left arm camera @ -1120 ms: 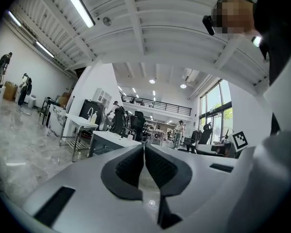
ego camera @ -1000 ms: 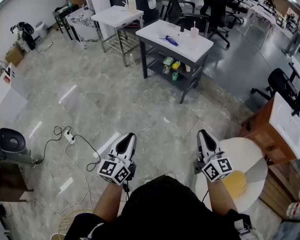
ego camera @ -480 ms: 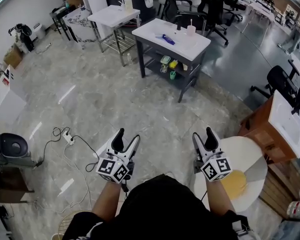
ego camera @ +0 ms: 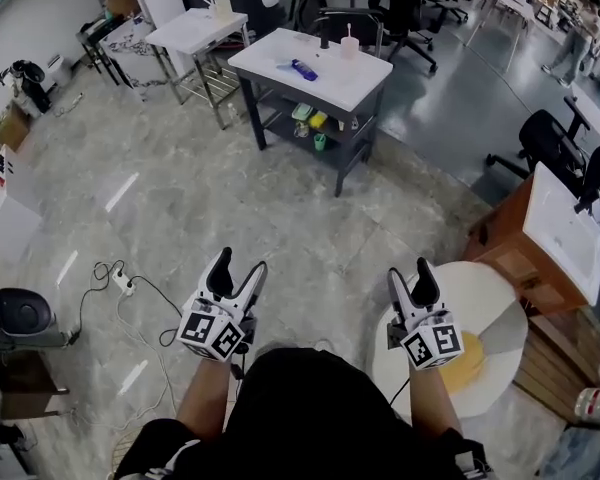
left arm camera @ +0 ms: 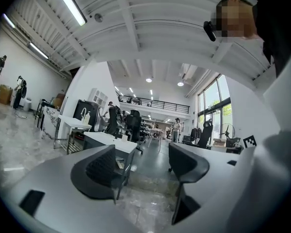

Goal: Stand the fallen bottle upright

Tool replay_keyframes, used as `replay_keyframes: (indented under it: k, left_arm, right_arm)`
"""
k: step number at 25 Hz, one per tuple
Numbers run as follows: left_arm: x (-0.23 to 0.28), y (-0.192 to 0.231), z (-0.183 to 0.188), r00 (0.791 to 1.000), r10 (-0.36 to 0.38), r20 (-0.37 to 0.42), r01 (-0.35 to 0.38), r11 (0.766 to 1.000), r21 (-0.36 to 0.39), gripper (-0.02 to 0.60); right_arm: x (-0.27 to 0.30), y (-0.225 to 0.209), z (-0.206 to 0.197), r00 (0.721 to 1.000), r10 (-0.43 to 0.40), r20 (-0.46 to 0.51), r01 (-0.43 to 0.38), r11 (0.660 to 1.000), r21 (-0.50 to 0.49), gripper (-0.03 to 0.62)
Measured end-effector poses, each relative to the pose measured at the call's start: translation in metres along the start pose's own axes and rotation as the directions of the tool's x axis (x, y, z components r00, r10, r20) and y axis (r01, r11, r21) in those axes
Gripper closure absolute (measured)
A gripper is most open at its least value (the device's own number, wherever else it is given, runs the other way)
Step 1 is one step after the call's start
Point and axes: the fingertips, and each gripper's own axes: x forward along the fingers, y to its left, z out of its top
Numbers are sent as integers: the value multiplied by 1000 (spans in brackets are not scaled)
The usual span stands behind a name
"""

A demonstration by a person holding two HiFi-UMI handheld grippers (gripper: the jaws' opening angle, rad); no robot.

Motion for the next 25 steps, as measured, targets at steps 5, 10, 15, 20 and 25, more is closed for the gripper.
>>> replay_keyframes:
  k: [5,10,15,20,25]
  left_arm:
    - [26,-24,-4,999,-26,-23,27,1000,3,207]
    - [44,-19,-4,999,-31,-22,31,1000,3,196]
    - [60,18,-8,1000,-6,-22,6,1000,-14,191]
    - [99,58,6,1000,-10,8,10,999,-44,186]
    - [139,95,24,999,-23,38,25,998,-52,186]
  right_arm:
    - [-2,-32,-1,1000,1,-5,-1,1000,13,307]
    - [25,-33,-6,999,29,-32,-29,999,17,307]
    - [65,-33,-7,997,58,-51,-57,998,14,307]
    - [114,-41,10,998,34,-44,-35,999,-8,307]
    - [171,-28,22,998,55,-43,-57,997,-50,307]
